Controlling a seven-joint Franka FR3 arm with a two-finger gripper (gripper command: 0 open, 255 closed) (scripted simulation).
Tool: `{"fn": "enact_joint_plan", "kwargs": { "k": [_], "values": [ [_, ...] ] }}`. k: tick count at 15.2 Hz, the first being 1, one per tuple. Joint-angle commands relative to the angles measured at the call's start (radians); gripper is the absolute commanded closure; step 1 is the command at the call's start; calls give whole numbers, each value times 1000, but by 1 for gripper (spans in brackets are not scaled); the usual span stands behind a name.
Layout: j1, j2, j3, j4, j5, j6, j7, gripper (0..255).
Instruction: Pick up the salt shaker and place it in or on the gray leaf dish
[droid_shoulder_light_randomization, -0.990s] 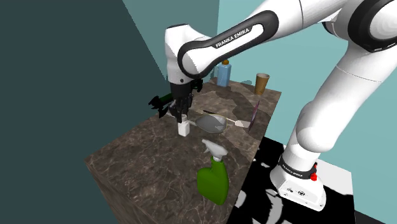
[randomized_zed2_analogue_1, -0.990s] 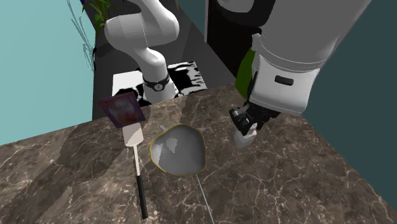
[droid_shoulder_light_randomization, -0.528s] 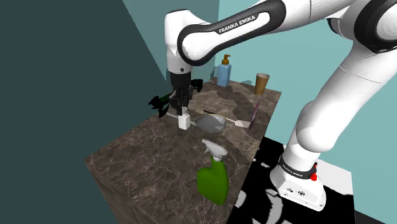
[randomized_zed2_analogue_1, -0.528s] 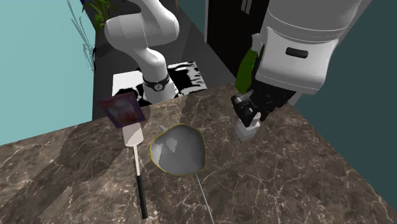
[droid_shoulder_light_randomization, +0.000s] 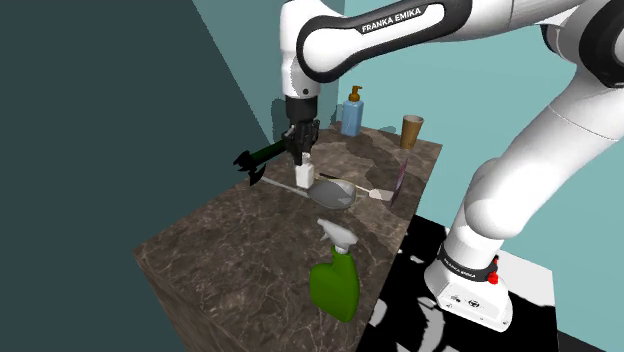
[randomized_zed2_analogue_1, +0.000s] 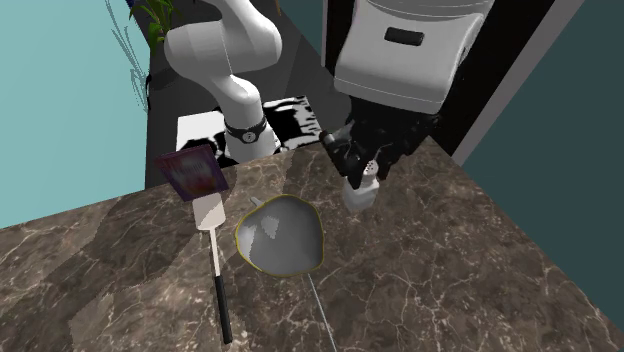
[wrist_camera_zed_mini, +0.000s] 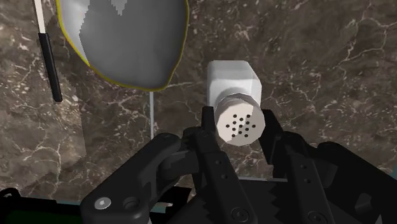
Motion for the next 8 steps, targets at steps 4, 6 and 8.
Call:
{"fn": "enact_joint_plan", "kwargs": {
  "k": [4, 6, 8],
  "values": [
    [-35, -99, -86, -64, -7, -41, -121, 255],
    [-51, -133, -122, -80, -17, -60, -168, 255],
    [-68, -163, -158, -92, -30, -80, -215, 255]
  ]
}}
